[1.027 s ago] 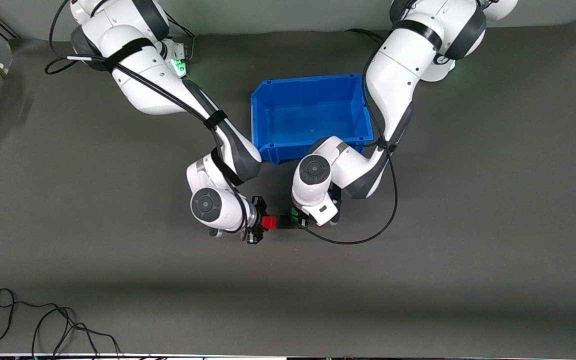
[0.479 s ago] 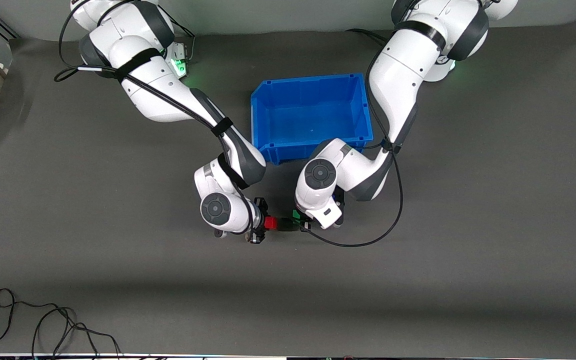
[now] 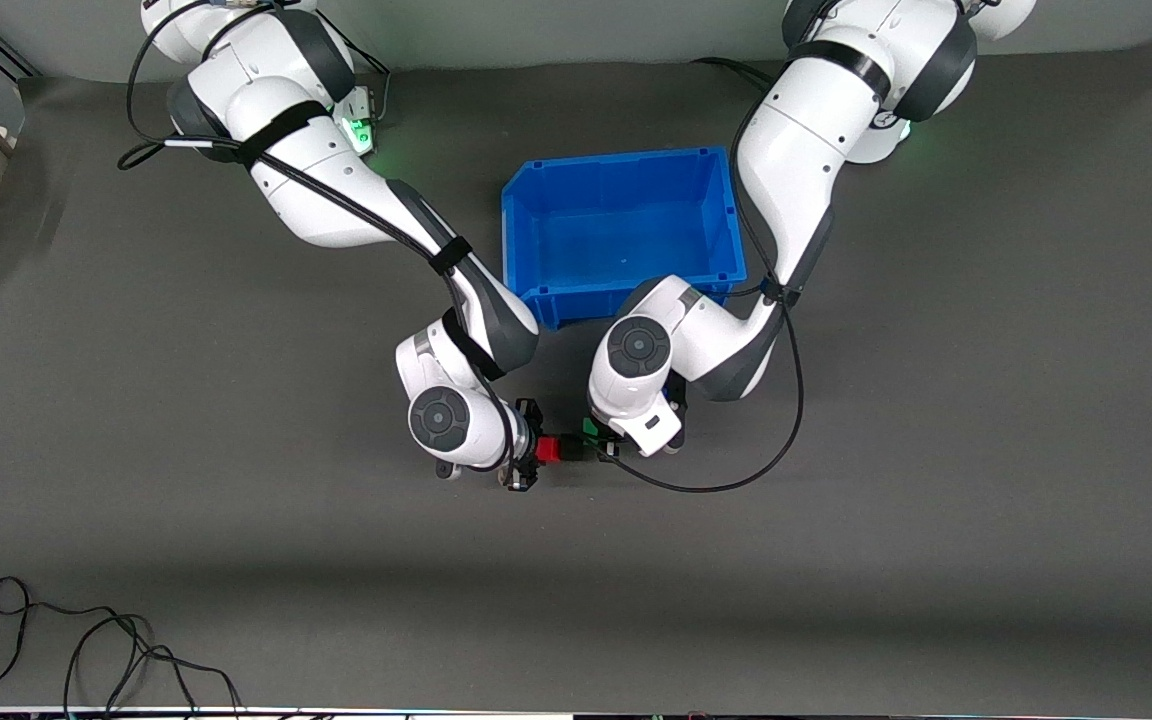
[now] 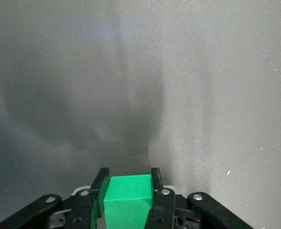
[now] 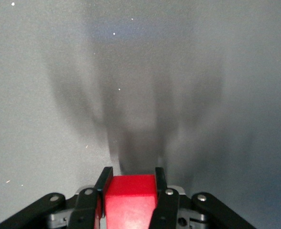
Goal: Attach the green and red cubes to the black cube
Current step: 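Lower the red and green cubes against the black cube with both grippers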
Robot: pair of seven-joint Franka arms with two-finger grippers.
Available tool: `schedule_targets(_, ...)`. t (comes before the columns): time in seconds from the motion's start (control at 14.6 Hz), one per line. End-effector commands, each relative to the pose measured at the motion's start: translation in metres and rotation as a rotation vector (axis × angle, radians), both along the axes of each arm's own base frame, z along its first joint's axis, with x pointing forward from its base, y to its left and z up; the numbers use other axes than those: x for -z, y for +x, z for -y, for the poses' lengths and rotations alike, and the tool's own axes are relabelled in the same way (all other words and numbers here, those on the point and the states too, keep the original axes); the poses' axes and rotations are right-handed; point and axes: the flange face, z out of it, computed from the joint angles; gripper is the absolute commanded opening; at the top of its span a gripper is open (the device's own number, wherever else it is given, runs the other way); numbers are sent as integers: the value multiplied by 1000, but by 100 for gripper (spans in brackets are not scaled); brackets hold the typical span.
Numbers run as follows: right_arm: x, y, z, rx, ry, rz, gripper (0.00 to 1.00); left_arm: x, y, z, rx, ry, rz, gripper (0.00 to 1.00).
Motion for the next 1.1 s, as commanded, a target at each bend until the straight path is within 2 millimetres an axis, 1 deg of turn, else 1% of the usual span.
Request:
schedule_targets(0.0, -2, 5, -10, 17, -12, 24, 0, -12, -1, 4, 11, -1, -5, 1)
schedule_targets(0.07, -4, 5, -10, 11, -10, 28, 0, -13, 0, 4, 11, -2, -4, 1)
schedule_targets(0.14, -5, 7, -8, 13, -8, 29, 10, -13, 0, 4, 9, -2, -4, 1)
schedule_targets(0.21, -7, 8, -9, 12, -5, 32, 30, -13, 1, 3, 9, -3, -2, 19)
schedule_targets(0.27, -8, 8, -9, 8, -4, 36, 47, -16, 3, 4, 12, -7, 5, 70)
schedule_targets(0.34, -10, 9, -9, -2, -2, 41, 67, -19, 4, 4, 20, -3, 13, 100)
schedule_targets(0.41, -13, 9, -9, -28, 2, 49, 81, -19, 6, 2, 17, -3, 14, 100)
schedule_targets(0.55, -16, 10, -9, -37, 5, 55, 85, -21, 7, 2, 15, -5, 16, 100)
schedule_targets(0.62, -19, 10, -10, -37, 7, 59, 85, -23, 7, 2, 16, -4, 17, 100)
schedule_targets(0.68, -25, 12, -10, -38, 10, 64, 85, -24, 10, -3, 10, 0, 17, 100)
schedule_targets(0.75, -34, 17, -9, -34, 19, 74, 85, -39, 19, -14, 2, 7, 24, 100)
schedule_targets(0.82, -46, 20, -8, -34, 23, 79, 85, -57, 27, -32, 16, 28, 10, 100)
schedule_targets(0.89, -62, 22, -9, -50, 27, 86, 85, -77, 39, -58, 68, 50, -4, 100)
schedule_targets(0.96, -77, 23, -6, -92, 30, 96, 85, -92, 50, -88, 134, 60, -33, 100)
schedule_targets(1.03, -98, 23, -3, -166, 31, 105, 85, -108, 57, -112, 190, 60, -41, 100)
